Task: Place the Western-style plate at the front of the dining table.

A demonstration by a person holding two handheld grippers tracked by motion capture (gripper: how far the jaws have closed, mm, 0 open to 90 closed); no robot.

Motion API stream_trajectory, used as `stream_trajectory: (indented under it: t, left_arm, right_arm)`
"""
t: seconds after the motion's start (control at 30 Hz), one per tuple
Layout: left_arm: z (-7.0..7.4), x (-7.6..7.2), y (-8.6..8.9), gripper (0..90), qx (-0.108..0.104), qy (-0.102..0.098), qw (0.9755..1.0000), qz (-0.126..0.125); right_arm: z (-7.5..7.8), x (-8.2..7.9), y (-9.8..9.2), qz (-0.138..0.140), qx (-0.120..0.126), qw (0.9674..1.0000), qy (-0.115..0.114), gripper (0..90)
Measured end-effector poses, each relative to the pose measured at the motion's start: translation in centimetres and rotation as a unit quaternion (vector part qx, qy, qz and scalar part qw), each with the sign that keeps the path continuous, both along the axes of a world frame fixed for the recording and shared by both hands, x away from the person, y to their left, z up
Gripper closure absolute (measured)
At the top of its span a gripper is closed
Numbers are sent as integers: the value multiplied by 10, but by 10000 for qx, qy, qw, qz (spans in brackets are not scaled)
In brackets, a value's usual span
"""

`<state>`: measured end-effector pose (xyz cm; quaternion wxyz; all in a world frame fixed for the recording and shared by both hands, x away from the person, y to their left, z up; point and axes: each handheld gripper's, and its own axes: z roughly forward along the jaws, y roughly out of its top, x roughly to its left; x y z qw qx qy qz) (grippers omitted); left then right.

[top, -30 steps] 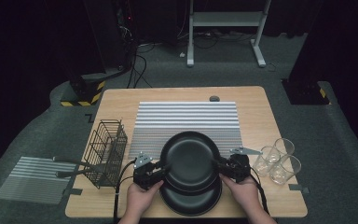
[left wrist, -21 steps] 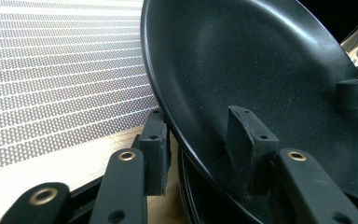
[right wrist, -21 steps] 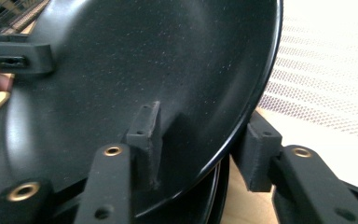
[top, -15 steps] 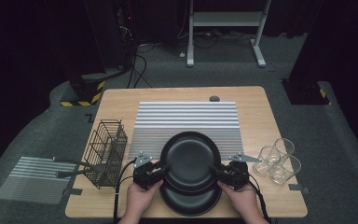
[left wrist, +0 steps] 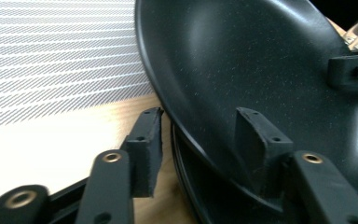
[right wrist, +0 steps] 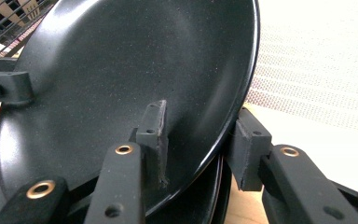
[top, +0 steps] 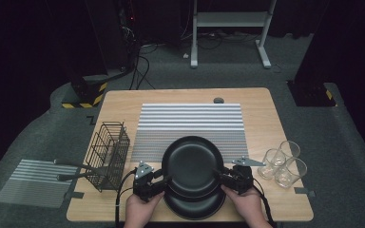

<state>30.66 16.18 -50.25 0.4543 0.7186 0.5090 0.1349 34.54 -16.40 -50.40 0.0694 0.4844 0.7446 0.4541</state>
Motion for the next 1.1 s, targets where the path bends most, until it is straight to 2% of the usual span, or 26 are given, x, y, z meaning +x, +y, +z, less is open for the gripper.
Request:
stream_trajectory:
  t: [0.03, 0.07, 0.13, 0.2, 0.27, 0.3, 0.37, 0.43, 0.47, 0.57, 0.77, 0.9, 1.1]
  left_arm:
    - [0, -2, 0, 501, -3, 39, 10000, 62]
    - [0, -6, -2, 477, -115, 121, 9998, 56]
    - [0, -8, -5, 478, -140, 67, 9999, 28]
    - [1, -11, -12, 477, 177, -2, 9998, 25]
    - [-1, -10, -15, 492, 241, -22, 9996, 115]
    - [-2, -9, -14, 500, 274, -57, 9996, 36]
    - [-3, -7, -14, 495, 175, -19, 9998, 60]
    - [-4, -3, -11, 501, 172, -66, 9998, -69]
    - [-5, 0, -10, 506, 29, 0, 10000, -27]
    - [-7, 3, -7, 533, -147, -4, 9999, -30]
    - [-9, 3, -6, 537, -204, -57, 9998, -58]
    - [-8, 3, -7, 538, -181, -31, 9998, -55]
    - [-7, 4, -7, 539, -151, -50, 9998, -69]
  right_arm:
    - [0, 0, 0, 0, 0, 10000, 0, 614]
    - [0, 0, 0, -2, 4, 10000, 1, 615]
    - [0, 0, 0, 2, 5, 10000, -7, 616]
    - [0, 0, 0, 2, -2, 10000, -15, 616]
    - [0, 0, 0, 1, -2, 10000, -28, 616]
    - [0, 0, 0, 0, 3, 10000, -32, 616]
    - [0, -1, 0, -14, 19, 10000, 1, 617]
    - [-1, 0, -1, 8, 24, 10000, -4, 619]
    - [-1, 0, 0, 8, 41, 10000, 0, 618]
    - [-2, 0, 0, 5, 81, 10000, -30, 619]
    - [-1, 2, 0, 15, 69, 10000, -10, 620]
    - [0, 3, 0, 2, 74, 9999, 90, 623]
    - [0, 5, -2, -42, 206, 9996, 199, 637]
